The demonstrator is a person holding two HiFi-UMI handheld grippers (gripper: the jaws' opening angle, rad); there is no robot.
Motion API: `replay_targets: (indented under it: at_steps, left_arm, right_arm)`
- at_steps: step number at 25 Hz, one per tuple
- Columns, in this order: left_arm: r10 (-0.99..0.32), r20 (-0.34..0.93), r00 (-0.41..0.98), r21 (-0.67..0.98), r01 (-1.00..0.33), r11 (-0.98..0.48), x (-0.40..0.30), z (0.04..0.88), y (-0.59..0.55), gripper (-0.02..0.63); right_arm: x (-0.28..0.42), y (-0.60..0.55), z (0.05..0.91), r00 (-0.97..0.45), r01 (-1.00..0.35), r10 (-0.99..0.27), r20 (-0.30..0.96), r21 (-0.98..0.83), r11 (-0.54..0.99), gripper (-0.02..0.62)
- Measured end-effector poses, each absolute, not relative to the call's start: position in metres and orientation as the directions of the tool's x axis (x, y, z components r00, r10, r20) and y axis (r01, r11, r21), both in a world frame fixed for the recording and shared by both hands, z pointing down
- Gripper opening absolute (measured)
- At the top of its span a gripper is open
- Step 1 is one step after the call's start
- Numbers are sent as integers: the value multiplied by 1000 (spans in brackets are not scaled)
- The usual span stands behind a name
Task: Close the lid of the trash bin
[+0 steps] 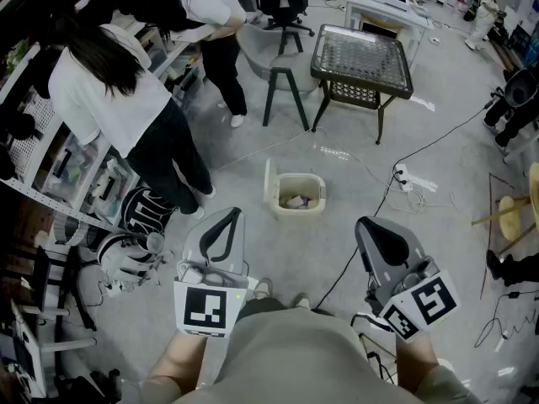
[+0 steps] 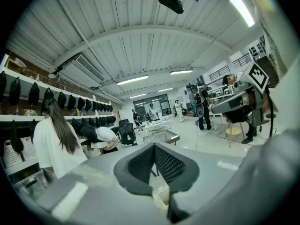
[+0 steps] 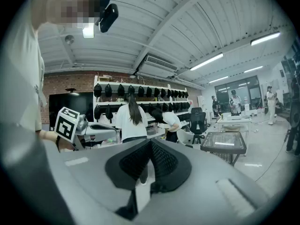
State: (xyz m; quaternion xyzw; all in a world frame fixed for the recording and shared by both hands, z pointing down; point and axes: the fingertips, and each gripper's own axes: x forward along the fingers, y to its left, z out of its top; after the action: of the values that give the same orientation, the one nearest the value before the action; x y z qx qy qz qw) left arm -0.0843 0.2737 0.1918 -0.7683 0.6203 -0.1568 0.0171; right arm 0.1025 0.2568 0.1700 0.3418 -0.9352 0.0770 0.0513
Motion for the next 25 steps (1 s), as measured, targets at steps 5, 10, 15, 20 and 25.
replay_targets:
  at_steps: [5,10,15,20,25]
  left_arm:
    - [-960,223,169,-226,-949,-219,-69,197,277,3]
    - [-959,239,154,-234,-949,-211,-62,200,278,3]
    - [-958,245,151,-231,-950,-209,-54,203,276,3]
    - [-955,262,141,-226,-953,-203,-58,212,271,3]
    - [-951,276,140,-224,-953,-205,-69,224,244,3]
  right_arm:
    - [120,257,177,-760,-650,-634,146,-121,751,3]
    - [131,253,185,-760,-650,-634,143,-149,745,3]
    - [140,253,190,-761,-649,-633,145,-166,742,3]
    - [142,246,202,-757,-654,-632,167,-182,735,3]
    - [137,222,213,-750,-661,-633,193,-183,727,3]
